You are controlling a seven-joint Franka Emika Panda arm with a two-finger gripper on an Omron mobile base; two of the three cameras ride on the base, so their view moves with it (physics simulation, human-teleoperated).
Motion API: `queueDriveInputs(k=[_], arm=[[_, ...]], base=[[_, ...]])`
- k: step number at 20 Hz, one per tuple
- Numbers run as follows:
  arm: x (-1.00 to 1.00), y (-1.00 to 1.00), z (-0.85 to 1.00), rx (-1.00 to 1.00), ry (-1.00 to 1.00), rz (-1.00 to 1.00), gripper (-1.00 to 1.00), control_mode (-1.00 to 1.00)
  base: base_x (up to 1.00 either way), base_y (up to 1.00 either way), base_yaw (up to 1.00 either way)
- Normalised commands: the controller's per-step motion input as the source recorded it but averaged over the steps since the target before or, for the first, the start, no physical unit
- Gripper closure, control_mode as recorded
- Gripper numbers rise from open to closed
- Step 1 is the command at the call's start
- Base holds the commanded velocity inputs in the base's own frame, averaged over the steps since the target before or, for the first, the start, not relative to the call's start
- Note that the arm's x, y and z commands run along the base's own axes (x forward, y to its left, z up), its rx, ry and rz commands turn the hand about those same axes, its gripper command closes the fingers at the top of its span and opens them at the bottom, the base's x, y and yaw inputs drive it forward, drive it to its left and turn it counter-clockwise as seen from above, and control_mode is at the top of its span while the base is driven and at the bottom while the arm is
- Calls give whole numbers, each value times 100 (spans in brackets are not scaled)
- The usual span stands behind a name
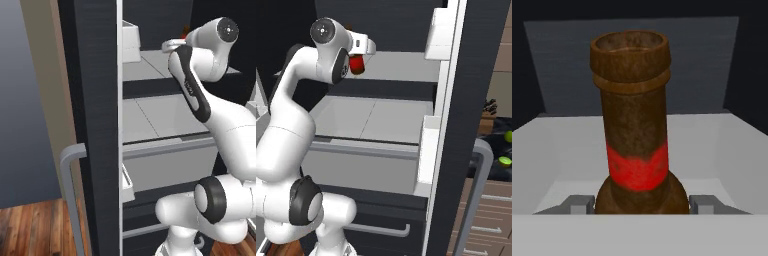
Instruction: Place the beer on the top shelf of the fridge to keep it out of children's reach, and place the kiwi and lime on lower shelves for easy access.
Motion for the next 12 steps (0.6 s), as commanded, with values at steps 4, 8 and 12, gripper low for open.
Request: queueDriveInputs(k=[4,8,12], arm=[[37,0,-4,0,0,0,100,-100],[35,0,-10,0,0,0,100,-100],[35,0,-14,0,0,0,100,-100]], base=[[0,0,0],[0,0,0],[0,0,0]])
